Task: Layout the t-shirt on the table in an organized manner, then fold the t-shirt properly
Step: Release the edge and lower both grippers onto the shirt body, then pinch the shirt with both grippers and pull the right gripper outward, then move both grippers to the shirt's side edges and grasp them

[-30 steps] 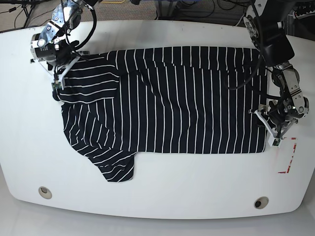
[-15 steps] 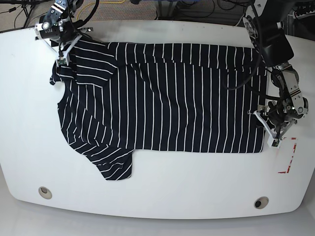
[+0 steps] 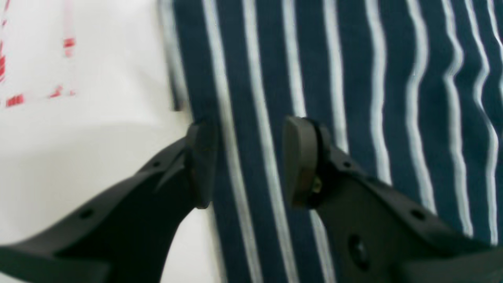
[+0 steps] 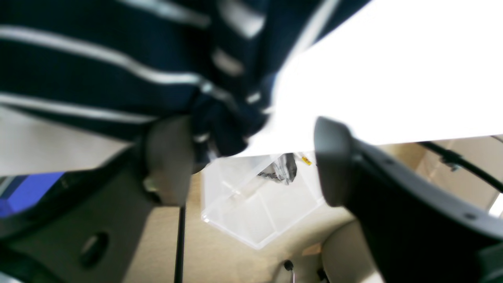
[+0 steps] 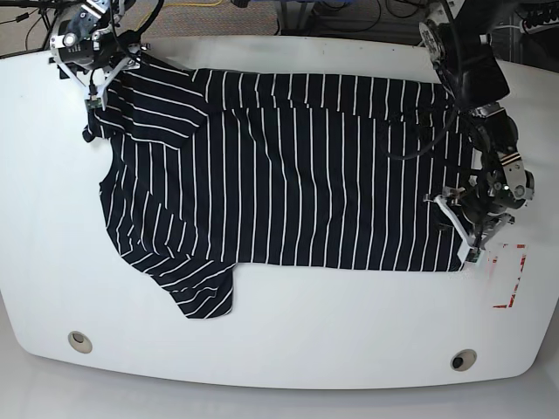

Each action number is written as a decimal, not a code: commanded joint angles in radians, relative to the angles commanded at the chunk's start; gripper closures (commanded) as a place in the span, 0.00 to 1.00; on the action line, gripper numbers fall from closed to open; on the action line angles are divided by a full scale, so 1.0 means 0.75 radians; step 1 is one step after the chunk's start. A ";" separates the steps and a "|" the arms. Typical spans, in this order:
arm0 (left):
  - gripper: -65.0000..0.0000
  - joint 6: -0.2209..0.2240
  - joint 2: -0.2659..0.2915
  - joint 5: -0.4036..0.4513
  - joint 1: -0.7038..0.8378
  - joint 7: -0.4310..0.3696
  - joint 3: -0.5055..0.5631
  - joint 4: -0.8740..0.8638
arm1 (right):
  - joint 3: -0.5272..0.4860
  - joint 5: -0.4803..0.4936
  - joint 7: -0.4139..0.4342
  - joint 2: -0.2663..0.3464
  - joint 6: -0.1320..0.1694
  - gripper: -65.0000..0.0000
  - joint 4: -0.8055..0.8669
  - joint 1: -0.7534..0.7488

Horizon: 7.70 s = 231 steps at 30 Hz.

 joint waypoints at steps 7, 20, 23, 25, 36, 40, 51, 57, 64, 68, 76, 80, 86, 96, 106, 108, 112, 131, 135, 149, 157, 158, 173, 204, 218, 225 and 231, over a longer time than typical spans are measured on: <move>0.60 0.000 0.057 0.002 0.041 0.000 0.041 0.047 | 0.166 0.004 0.004 0.104 0.000 0.10 -0.016 0.117; 0.60 0.000 0.080 0.002 0.072 -0.008 0.041 0.043 | -0.137 0.012 0.020 0.145 0.000 0.11 -0.043 0.466; 0.61 0.004 0.080 0.002 0.074 -0.008 0.037 0.045 | -0.233 0.006 0.047 0.108 0.000 0.11 -0.096 0.522; 0.67 0.008 0.080 0.002 0.076 -0.008 0.035 0.045 | -0.301 0.004 0.104 0.080 0.000 0.12 -0.158 0.544; 1.00 0.012 0.070 0.010 0.127 -0.045 0.035 0.043 | -0.426 0.002 0.421 0.076 0.000 0.56 -0.530 0.559; 1.00 0.012 0.070 0.010 0.143 -0.045 0.035 0.041 | -0.426 0.006 0.473 0.115 0.000 0.69 -0.624 0.559; 1.00 0.012 0.035 0.010 0.113 -0.110 0.041 -0.174 | -0.423 0.002 0.546 0.127 0.000 0.69 -0.773 0.559; 1.00 0.012 -0.023 0.010 0.023 -0.153 0.041 -0.358 | -0.426 0.002 0.618 0.143 0.000 0.69 -0.921 0.620; 1.00 0.012 -0.086 0.010 -0.119 -0.268 0.041 -0.591 | -0.430 0.002 0.757 0.160 0.000 0.69 -1.123 0.739; 1.00 0.012 -0.119 0.010 -0.221 -0.325 0.041 -0.732 | -0.434 0.002 0.763 0.178 0.000 0.69 -1.238 0.837; 0.75 0.010 -0.155 0.010 -0.360 -0.407 0.041 -0.894 | -0.434 0.002 0.763 0.180 0.000 0.60 -1.348 0.994; 0.67 0.002 -0.155 0.002 -0.401 -0.397 0.041 -0.892 | -0.434 0.002 0.741 0.172 0.000 0.42 -1.283 1.027; 0.65 0.000 -0.153 -0.006 -0.434 -0.315 0.035 -0.802 | -0.434 0.004 0.548 0.133 0.000 0.25 -0.992 1.013; 0.65 0.000 -0.158 -0.213 -0.333 -0.076 0.033 -0.442 | -0.432 0.004 0.219 0.082 0.000 0.25 -0.362 0.755; 0.65 0.000 -0.158 -0.223 -0.106 -0.008 0.033 -0.125 | -0.419 0.004 0.207 0.082 0.000 0.25 -0.182 0.489; 0.65 0.000 -0.158 -0.223 -0.070 -0.008 0.033 -0.092 | -0.419 0.012 0.209 0.082 0.000 0.25 -0.182 0.462; 0.65 0.000 -0.158 -0.223 -0.016 -0.008 0.033 -0.049 | -0.421 0.012 0.209 0.076 0.000 0.25 -0.182 0.444; 0.65 0.000 -0.174 -0.219 0.020 -0.008 -0.055 -0.033 | -0.419 0.012 0.333 0.051 0.000 0.79 -0.409 0.450; 0.65 0.000 -0.174 -0.217 0.020 -0.008 -0.061 -0.035 | -0.426 0.006 0.321 0.045 0.000 1.00 -0.315 0.440; 0.65 0.000 -0.176 -0.217 0.063 -0.008 -0.068 -0.033 | -0.419 0.006 0.147 0.047 0.000 1.00 -0.027 0.268; 0.65 0.000 -0.215 -0.225 0.127 -0.008 -0.070 -0.031 | -0.419 0.012 0.145 0.045 0.000 0.99 -0.018 0.108; 0.65 0.000 -0.217 -0.225 0.135 -0.008 -0.070 -0.031 | -0.419 0.012 0.145 0.043 0.000 0.99 -0.018 0.096; 0.65 -0.105 -0.219 -0.227 0.250 0.074 -0.158 0.061 | -0.421 0.008 0.145 0.002 0.000 0.76 -0.020 0.025; 0.36 -0.020 -0.198 -0.217 -0.227 0.137 -0.205 -0.164 | -0.286 0.002 0.487 0.282 0.000 0.18 -0.949 0.945; 0.36 -0.023 -0.250 -0.221 -0.176 0.098 -0.209 -0.166 | -0.288 0.010 0.921 0.491 0.000 0.18 -1.704 1.219; 0.36 -0.018 -0.260 -0.221 -0.178 0.096 -0.213 -0.172 | -0.284 0.012 0.933 0.446 0.000 0.18 -1.725 1.176; 0.36 -0.014 -0.258 -0.217 -0.188 0.086 -0.205 -0.182 | -0.288 0.012 0.878 0.360 0.000 0.18 -1.610 1.103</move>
